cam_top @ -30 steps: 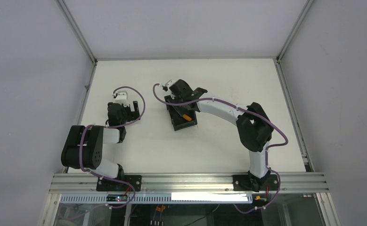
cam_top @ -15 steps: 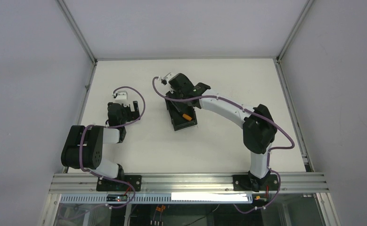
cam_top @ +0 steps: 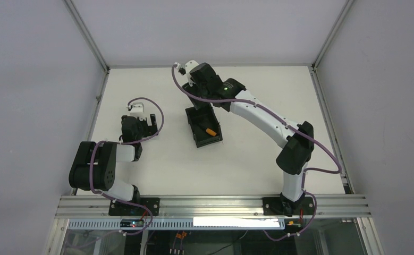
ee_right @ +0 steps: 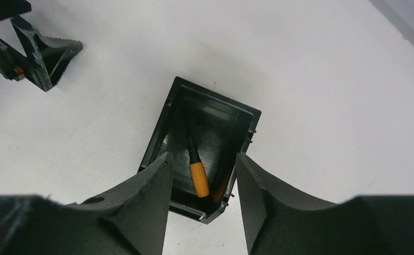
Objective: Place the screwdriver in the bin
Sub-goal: Reset both arms
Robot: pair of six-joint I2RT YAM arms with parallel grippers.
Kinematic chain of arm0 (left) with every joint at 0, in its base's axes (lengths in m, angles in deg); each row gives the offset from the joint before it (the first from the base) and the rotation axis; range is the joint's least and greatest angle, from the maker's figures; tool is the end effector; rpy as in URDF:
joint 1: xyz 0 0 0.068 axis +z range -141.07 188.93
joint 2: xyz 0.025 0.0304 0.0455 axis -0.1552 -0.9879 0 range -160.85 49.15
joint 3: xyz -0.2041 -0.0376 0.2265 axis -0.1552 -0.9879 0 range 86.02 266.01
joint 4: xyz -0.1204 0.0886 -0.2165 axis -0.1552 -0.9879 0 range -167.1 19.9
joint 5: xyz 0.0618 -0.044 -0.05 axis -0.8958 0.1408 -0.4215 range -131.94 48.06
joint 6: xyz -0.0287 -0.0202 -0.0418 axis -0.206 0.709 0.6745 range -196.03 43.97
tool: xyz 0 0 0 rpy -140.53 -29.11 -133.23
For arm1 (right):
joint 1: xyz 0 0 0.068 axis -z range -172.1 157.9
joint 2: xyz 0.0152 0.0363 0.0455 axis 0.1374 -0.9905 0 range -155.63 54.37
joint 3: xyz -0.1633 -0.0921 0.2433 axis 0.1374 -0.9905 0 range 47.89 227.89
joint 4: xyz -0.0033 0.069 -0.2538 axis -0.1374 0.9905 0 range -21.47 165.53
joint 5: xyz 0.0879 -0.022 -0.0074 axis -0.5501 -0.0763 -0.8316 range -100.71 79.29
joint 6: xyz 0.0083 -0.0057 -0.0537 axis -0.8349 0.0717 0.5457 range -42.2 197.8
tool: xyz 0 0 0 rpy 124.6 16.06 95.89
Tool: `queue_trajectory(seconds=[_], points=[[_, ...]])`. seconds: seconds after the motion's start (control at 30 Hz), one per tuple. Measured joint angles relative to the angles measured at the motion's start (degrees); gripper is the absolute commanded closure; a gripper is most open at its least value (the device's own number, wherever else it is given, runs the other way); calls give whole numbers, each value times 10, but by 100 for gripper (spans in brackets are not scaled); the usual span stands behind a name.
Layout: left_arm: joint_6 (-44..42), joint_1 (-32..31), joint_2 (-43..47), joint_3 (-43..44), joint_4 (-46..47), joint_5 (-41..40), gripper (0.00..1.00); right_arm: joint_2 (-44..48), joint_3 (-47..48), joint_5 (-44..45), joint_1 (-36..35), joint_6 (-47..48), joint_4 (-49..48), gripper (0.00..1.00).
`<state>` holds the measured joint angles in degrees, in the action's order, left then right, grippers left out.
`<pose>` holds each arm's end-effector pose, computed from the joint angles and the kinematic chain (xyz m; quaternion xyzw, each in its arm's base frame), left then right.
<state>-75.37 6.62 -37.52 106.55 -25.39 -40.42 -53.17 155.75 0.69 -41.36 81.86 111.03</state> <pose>0.2600 -0.0113 0.1706 0.0194 0.8260 -0.0256 0.5628 0.2914 0.3272 0.3865 -0.3722 0.8310 0.0712 0.4072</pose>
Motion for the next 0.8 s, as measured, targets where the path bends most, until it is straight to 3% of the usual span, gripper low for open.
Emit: queue_trajectory(seconds=[0.1, 0.4, 0.63, 0.8], points=[[0, 0, 0, 0, 0, 0, 1, 0, 32, 3, 0, 2, 13, 44], [0, 0, 0, 0, 0, 0, 1, 2, 86, 28, 0, 16, 28, 1], [0, 0, 0, 0, 0, 0, 1, 14, 85, 48, 15, 25, 38, 1], [0, 0, 0, 0, 0, 0, 1, 49, 69, 47, 65, 25, 41, 1]])
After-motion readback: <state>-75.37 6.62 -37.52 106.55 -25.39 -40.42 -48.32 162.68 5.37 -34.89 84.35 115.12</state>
